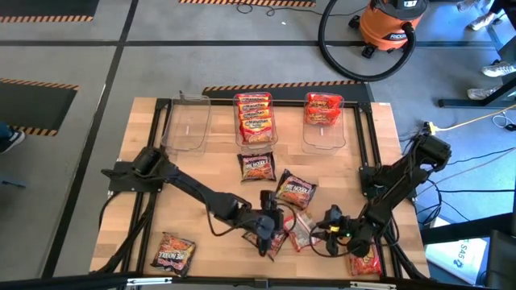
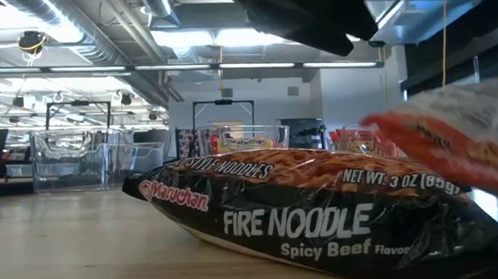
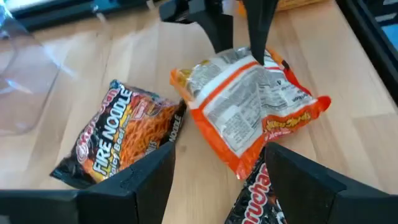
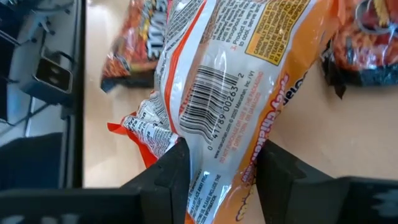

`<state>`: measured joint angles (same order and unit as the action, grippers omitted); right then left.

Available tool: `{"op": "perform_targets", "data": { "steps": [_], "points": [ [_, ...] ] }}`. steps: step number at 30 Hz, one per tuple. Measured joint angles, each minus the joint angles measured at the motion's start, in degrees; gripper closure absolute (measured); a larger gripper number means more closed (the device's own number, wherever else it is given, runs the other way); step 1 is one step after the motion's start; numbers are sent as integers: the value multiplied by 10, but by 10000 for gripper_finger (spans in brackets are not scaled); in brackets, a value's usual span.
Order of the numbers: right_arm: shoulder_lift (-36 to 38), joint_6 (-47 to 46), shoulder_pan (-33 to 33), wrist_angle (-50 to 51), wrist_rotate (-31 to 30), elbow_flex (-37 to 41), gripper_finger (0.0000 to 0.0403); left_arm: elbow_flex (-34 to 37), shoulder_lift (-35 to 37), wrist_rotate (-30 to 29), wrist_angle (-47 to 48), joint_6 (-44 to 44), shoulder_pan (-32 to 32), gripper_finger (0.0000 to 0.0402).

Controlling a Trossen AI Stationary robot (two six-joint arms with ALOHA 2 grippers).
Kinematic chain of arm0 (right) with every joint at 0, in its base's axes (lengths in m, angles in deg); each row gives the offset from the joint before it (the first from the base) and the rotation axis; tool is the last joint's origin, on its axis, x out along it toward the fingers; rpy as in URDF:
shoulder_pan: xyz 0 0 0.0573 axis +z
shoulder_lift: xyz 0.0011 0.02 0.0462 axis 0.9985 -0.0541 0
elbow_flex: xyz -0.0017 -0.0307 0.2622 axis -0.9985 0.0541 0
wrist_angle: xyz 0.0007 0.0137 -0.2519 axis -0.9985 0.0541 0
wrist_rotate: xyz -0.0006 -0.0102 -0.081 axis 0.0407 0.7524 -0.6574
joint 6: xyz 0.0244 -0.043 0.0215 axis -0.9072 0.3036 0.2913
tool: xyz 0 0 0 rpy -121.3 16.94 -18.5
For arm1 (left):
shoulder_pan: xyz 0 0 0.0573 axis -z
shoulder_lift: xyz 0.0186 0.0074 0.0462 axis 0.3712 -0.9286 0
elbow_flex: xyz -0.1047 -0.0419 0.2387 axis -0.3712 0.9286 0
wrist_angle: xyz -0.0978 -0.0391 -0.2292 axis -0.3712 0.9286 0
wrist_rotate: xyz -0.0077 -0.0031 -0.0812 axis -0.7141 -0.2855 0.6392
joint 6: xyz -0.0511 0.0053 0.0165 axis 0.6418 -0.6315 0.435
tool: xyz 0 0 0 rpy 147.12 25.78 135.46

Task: Sort Maruchan noodles
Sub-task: Put the top orange noodle pack into the right transparent bin

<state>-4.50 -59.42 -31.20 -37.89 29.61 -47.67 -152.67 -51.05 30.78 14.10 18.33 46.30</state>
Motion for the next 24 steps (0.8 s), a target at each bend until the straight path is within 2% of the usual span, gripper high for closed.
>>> {"op": "perform_targets", "data": {
  "steps": [6, 10, 15, 24],
  "points": [
    [36, 0, 0, 0, -8, 0, 277, 1, -1, -24, 6, -14, 9, 159],
    [60, 2, 0, 0, -8, 0, 277, 1, -1, -53, 0, -68, 12, 158],
    [90, 13, 0, 0, -8, 0, 277, 1, -2, -56, -9, -123, 18, 144],
    [146, 29, 0, -2, 12, 0, 277, 1, -2, -100, -51, -320, 35, 135]
  ]
}}
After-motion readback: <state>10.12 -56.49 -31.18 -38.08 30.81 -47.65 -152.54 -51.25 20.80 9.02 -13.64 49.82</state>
